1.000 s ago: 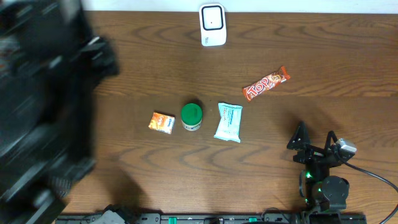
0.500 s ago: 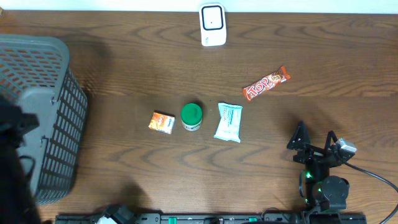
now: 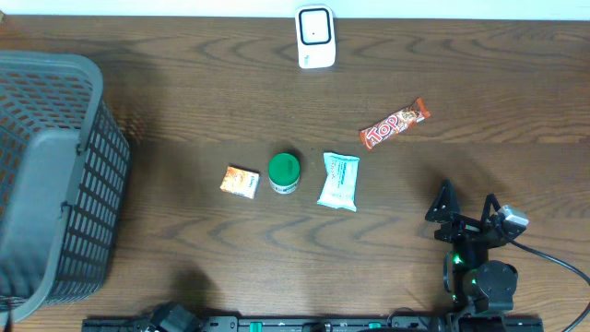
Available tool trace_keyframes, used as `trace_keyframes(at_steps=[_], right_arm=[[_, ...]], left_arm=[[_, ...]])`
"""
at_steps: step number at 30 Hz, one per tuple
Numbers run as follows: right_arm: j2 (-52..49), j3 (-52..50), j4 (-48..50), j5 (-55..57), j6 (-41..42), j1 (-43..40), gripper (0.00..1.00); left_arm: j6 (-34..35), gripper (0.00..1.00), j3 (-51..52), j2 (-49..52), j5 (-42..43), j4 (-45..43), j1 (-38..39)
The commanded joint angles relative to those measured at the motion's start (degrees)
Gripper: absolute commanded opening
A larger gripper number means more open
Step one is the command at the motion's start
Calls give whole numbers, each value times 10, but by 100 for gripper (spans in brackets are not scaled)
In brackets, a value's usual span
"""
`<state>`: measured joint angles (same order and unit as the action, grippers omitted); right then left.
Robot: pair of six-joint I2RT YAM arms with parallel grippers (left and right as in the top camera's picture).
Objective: Scan the item barcode
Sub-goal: 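Retract the left arm to rest and move the right gripper over the bar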
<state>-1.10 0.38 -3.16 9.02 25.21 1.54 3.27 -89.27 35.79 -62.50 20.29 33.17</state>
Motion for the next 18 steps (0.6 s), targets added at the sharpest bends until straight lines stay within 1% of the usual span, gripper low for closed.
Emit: trace_keyframes(at_steps=[1,2,4,5,6,8,10,11,12,15,16,17,18], right_arm=[[1,-1,-1,3,-2,0,99],[1,-1,-1,3,-2,0,99],[1,-1,-2,3,-2,0,99],[1,-1,-2,3,-2,0,99],[1,-1,-1,3,-2,0,99],[1,-1,0,25,-7,0,99],[1,-1,9,54,-20,0,99],[1,0,26,52,-9,0,99],[1,0,47,21,2,0,99],[1,12,128,-130,-16,0,99],[1,23,138,-158,-12,0,99],[0,42,129,-165,6,0,99],[-1,70,97,-150,29,0,99]], left_arm=[[5,16,9,-6,-9,-3,-27],[9,17,9,-9,-6,-3,-33],[17,35,9,-11,11,2,-42],[17,47,9,-11,19,4,-45],[17,53,9,-11,25,6,-47],[18,58,9,-11,31,9,-53],[18,59,9,-11,31,10,-57],[18,59,9,-11,31,11,-59],[18,59,9,-11,31,13,-59],[18,59,10,-11,31,13,-59],[18,59,11,-11,31,13,-59],[18,59,12,-11,32,13,-59],[18,59,14,-11,32,13,-59]])
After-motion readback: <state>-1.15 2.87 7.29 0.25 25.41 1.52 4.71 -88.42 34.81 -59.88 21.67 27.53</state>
